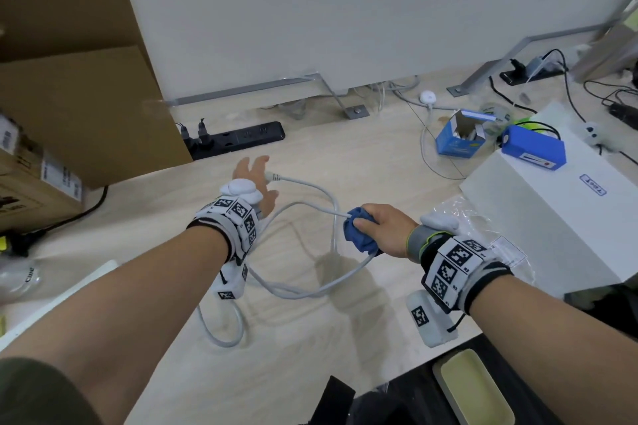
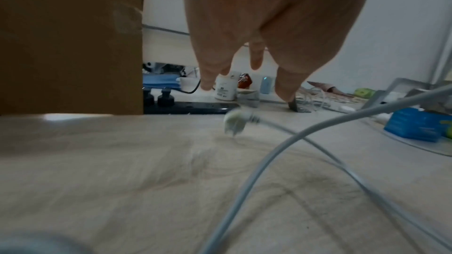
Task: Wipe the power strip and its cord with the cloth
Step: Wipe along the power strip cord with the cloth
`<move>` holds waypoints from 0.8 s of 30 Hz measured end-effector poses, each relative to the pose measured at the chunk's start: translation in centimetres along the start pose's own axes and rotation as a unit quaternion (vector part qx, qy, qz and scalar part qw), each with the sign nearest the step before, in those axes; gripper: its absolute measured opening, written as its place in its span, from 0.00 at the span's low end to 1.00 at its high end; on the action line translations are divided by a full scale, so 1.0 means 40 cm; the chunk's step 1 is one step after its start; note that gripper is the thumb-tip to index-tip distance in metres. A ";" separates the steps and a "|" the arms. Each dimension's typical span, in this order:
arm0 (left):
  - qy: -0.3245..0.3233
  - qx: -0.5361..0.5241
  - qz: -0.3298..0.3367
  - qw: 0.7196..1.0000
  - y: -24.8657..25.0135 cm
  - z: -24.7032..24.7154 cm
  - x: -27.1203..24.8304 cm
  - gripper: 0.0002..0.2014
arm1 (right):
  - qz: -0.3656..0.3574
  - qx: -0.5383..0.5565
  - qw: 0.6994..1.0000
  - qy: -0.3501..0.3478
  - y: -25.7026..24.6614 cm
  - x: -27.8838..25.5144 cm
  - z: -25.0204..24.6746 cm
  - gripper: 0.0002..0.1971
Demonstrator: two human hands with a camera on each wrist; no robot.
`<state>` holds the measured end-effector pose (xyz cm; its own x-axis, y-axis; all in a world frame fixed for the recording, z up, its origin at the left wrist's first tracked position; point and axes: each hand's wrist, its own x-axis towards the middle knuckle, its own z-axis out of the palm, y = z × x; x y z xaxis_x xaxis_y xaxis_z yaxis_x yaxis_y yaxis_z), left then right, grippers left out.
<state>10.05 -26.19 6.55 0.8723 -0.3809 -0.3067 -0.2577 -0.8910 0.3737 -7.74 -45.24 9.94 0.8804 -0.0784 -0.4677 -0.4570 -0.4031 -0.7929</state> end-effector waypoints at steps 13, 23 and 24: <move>-0.043 -0.140 0.112 0.983 0.128 0.053 -0.244 0.16 | 0.156 0.363 0.896 0.201 -0.113 0.124 0.077 0.11; 0.079 0.089 0.317 0.941 0.015 -0.053 -0.249 0.23 | 0.198 0.400 0.875 0.186 -0.217 0.138 0.085 0.19; 0.074 0.080 0.351 0.930 -0.012 -0.056 -0.245 0.24 | 0.190 0.382 0.884 0.189 -0.221 0.137 0.083 0.18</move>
<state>2.56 -21.49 11.33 0.5097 -0.8555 0.0915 -0.8338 -0.4650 0.2975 0.70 -39.09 13.09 0.5581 -0.4343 -0.7071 -0.5537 0.4398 -0.7071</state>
